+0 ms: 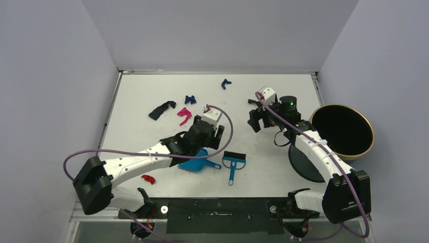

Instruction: Sweep away the paper scraps from the table

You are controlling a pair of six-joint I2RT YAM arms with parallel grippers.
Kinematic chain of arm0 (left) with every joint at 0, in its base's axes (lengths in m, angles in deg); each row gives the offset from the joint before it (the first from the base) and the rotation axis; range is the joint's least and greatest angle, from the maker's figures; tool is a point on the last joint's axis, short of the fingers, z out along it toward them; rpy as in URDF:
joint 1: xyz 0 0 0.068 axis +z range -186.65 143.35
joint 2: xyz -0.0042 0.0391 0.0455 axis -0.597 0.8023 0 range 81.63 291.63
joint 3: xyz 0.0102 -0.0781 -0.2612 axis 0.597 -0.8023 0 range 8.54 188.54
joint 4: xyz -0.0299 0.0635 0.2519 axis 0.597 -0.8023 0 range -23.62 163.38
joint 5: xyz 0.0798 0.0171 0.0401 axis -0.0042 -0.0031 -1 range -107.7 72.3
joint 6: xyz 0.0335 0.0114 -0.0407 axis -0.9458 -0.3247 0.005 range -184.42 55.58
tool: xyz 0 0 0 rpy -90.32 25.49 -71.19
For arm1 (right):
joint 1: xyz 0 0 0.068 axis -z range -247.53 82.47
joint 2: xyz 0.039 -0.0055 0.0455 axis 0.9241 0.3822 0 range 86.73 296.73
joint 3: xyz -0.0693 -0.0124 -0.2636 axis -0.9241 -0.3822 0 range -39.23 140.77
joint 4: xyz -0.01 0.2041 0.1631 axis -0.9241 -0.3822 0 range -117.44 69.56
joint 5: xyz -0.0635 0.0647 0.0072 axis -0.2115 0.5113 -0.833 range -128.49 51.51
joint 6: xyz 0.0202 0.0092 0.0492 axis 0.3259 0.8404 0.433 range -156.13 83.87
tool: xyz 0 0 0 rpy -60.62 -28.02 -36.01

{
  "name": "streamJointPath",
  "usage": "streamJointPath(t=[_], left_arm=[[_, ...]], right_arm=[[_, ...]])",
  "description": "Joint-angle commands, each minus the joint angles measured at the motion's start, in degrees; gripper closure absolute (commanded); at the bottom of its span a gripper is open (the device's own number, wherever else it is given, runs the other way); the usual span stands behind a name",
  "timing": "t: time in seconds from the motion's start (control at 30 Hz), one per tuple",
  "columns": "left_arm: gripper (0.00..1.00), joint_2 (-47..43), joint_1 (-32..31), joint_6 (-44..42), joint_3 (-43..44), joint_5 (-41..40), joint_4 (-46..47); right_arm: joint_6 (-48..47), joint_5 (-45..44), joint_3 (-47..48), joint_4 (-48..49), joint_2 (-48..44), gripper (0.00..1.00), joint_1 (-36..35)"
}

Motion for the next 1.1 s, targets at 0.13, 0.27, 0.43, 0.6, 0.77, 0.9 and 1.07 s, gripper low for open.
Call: streamJointPath(t=[0.13, 0.27, 0.43, 0.6, 0.77, 0.9, 1.07], left_arm=[[0.47, 10.0, -2.2, 7.8, 5.4, 4.3, 0.6], [0.56, 14.3, -2.2, 10.6, 7.2, 5.6, -1.3], [0.63, 18.5, -2.6, 13.1, 8.2, 6.5, -2.9], [0.62, 22.5, -2.8, 15.6, 9.0, 8.0, -3.3], [0.68, 25.6, -3.1, 16.8, 10.1, 10.4, -3.6], [0.69, 26.1, -3.3, 17.1, 10.2, 10.9, -4.3], [0.7, 25.6, -3.4, 17.4, 10.1, 11.1, -5.8]], right_arm=[[2.7, 1.7, -0.9, 4.5, -3.9, 0.1, 2.7], [2.5, 2.5, -1.1, 4.6, -3.8, 0.1, 3.1], [1.8, 3.1, -1.0, 4.3, -3.4, 0.1, 3.3], [1.5, 3.4, -1.0, 4.2, -3.1, 0.1, 3.3], [1.0, 3.7, -1.2, 4.0, -2.9, 0.1, 3.3], [0.7, 3.7, -1.2, 4.0, -2.8, 0.1, 3.4], [0.5, 4.3, -1.1, 3.7, -2.2, 0.1, 3.3]])
